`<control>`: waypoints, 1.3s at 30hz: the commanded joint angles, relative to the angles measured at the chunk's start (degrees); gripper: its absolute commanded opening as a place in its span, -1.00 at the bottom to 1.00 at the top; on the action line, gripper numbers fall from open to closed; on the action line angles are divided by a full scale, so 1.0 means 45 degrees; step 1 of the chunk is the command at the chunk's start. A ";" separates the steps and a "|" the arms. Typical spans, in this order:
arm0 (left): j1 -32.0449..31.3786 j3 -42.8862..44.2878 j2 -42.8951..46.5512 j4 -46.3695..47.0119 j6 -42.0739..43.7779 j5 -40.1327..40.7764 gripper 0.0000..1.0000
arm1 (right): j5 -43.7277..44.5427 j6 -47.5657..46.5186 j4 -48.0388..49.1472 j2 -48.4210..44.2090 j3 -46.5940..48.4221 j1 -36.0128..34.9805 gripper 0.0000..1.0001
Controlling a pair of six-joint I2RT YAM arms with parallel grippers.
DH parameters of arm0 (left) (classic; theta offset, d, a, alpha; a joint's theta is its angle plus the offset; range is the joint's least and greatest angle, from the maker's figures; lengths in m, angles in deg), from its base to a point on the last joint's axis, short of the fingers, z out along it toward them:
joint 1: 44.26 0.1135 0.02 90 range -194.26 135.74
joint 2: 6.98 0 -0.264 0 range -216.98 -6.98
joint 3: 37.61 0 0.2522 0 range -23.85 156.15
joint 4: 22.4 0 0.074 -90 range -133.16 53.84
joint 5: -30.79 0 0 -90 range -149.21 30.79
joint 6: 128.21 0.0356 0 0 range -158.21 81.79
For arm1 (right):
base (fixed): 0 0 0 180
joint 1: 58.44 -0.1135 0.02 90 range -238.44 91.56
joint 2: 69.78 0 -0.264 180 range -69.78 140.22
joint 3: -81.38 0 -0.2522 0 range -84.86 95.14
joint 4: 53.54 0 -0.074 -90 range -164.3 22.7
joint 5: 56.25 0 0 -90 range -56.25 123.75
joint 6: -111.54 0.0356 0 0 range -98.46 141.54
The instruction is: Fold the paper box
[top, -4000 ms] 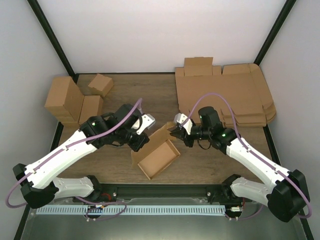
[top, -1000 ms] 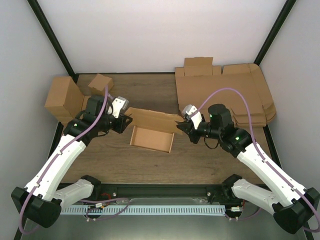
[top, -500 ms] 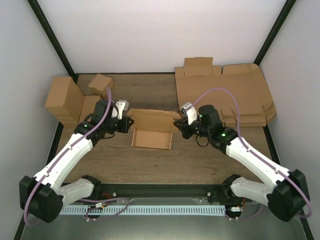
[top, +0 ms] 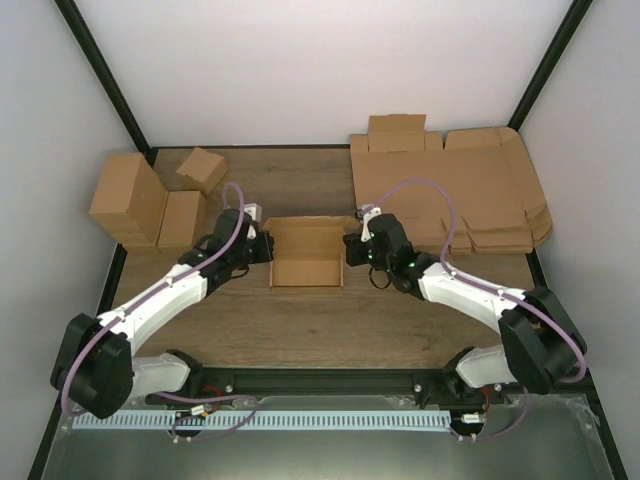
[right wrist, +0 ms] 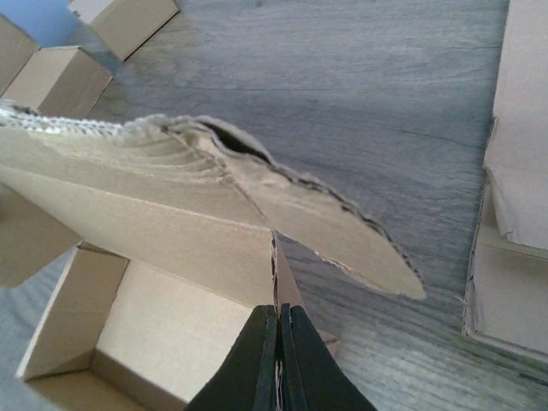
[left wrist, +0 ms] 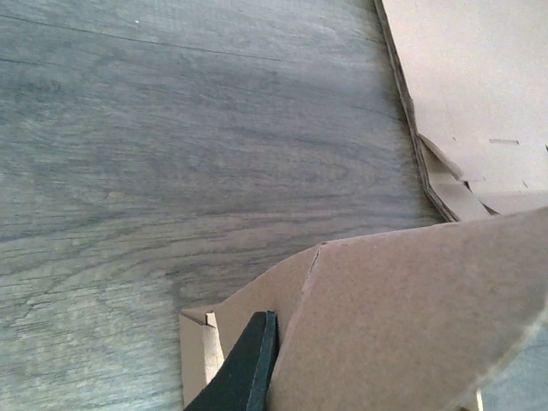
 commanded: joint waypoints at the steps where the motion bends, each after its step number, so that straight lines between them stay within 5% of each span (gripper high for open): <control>1: -0.0279 -0.0398 -0.0062 0.1888 -0.0955 0.1356 -0.92 | 0.2213 0.0733 0.1485 0.0537 -0.0238 -0.0544 -0.99; 12: -0.0516 -0.1764 -0.0084 0.3069 -0.1777 0.2014 -0.91 | 0.4604 0.1875 0.2749 0.1976 -0.0647 -0.1840 -0.99; 29: -0.0525 -0.2653 0.0608 0.2942 -0.2796 0.1912 -0.86 | 0.5404 0.2166 0.3000 0.1931 -0.1309 -0.2499 -0.99; 32: -0.0529 -0.2536 0.0956 0.2539 -0.2535 0.1874 -0.55 | 0.5477 0.1820 0.2960 0.1891 -0.1324 -0.2497 -0.99; 39: -0.0519 -0.1331 0.2557 -0.0386 -0.1463 0.1867 0.71 | 0.5489 0.0903 0.3211 0.1753 -0.1537 -0.2496 -0.99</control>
